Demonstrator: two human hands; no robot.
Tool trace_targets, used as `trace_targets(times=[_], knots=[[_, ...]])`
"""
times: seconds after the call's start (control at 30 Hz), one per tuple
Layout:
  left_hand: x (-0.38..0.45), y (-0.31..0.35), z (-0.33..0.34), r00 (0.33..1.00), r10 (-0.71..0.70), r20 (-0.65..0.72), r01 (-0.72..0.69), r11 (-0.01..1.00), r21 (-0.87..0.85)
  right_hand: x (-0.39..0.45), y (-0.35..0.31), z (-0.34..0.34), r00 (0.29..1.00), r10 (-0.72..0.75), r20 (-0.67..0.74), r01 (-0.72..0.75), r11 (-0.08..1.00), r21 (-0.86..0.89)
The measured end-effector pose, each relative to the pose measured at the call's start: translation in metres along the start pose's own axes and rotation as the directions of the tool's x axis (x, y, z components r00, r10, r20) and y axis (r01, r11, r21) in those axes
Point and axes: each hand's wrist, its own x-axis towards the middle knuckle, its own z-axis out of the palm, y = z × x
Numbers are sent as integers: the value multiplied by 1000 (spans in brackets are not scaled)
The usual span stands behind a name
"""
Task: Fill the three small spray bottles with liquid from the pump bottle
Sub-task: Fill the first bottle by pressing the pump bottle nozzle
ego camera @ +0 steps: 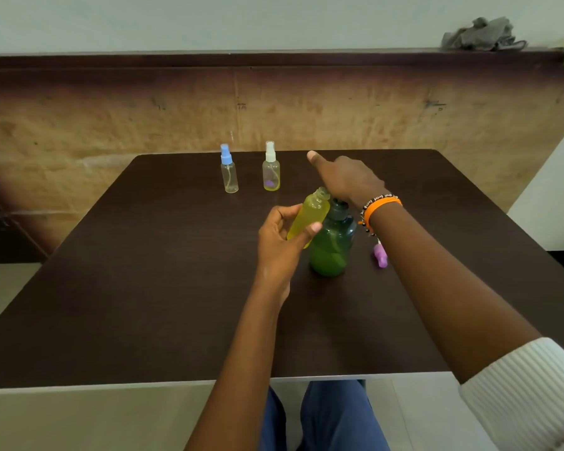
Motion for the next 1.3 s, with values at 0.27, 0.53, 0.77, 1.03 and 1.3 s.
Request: trace_targets(times=[0.27,0.53,0.77,1.03,1.3], knots=[[-1,-1,3,1000,1,-17,-1,1000,-31,8,-3,-3,999,-30,18,31,999,-37],[-1,-2,2,1000,3,-11,-3,1000,-21,3,0,-1,1000,-3,-22,2,998,-61],[-1,-3,2,1000,-7,-20,6,999,-35,8,-5,-3,999,32,33,-28,991,-133],[-1,-5,2,1000,-1,-20,1,999,-41,2,-2,-2,1000,8,-21,-11,991,-130],[-1,-5,3,1000,-5,-25,4,998,-57,3,0,-1,999,8,-49,-11,997,-75]])
